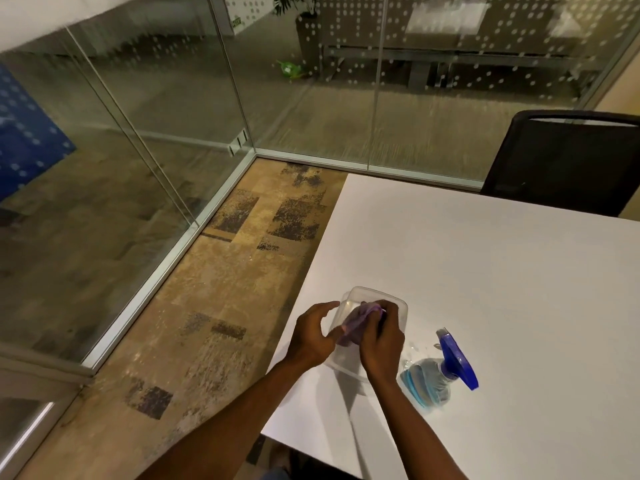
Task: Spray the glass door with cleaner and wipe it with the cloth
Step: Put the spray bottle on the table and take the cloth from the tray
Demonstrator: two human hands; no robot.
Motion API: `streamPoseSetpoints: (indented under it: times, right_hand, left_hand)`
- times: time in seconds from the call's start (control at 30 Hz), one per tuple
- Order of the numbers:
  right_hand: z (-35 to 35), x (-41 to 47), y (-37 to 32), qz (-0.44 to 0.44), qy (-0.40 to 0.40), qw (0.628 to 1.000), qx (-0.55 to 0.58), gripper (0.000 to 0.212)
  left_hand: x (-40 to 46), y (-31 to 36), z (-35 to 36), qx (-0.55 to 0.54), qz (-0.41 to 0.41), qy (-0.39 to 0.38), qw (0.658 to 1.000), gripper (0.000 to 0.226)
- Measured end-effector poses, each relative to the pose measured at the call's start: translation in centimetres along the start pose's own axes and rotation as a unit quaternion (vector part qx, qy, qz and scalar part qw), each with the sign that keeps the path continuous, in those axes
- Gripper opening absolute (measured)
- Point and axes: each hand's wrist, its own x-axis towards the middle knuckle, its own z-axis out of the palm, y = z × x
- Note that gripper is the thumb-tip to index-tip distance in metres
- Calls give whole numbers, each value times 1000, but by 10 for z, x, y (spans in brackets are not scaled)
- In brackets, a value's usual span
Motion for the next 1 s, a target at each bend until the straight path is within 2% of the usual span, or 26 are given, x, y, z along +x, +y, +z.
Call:
streamPoseSetpoints:
  times: [0.1, 0.2, 0.37, 0.43, 0.47, 0.57, 0.7, 0.87, 0.97, 1.0]
  right_hand:
    - [-16, -3, -19, -44, -28, 998, 17, 14]
    - [-31, -2, -37, -76, -77, 992, 64, 15]
    - [-45, 4, -45, -15, -151, 980, 125, 17]
    - [-47, 5, -44, -10, -160, 979, 130, 20]
    - [-47, 6, -43, -3, -158, 978, 135, 21]
    - [-45, 8, -39, 45, -157, 975, 148, 22]
    - [-37, 0, -31, 138, -195, 957, 168, 19]
    - [-19, -24, -40, 208, -230, 934, 177, 18]
    - [-9, -37, -50, 310, -265, 881, 240, 30]
    - [-4, -43, -53, 320, -281, 868, 256, 34]
  left_hand:
    - [-3, 7, -3, 26, 44, -20, 998, 53]
    - [-9, 8, -8, -5, 41, -24, 999, 44]
    - [-32, 2, -25, -37, 25, -36, 998, 7]
    - [-42, -1, -35, -34, 21, -20, 999, 4]
    - [-46, -2, -41, -37, 14, -4, 999, 10]
    - [-60, -4, -60, -54, -6, 25, 998, 4]
    - [-82, 0, -85, -124, -43, 43, 990, 14]
    - [-107, 3, -106, -184, -59, 120, 974, 22]
    - [-120, 1, -114, -225, -74, 156, 959, 20]
    - [-126, -1, -119, -234, -74, 165, 955, 19]
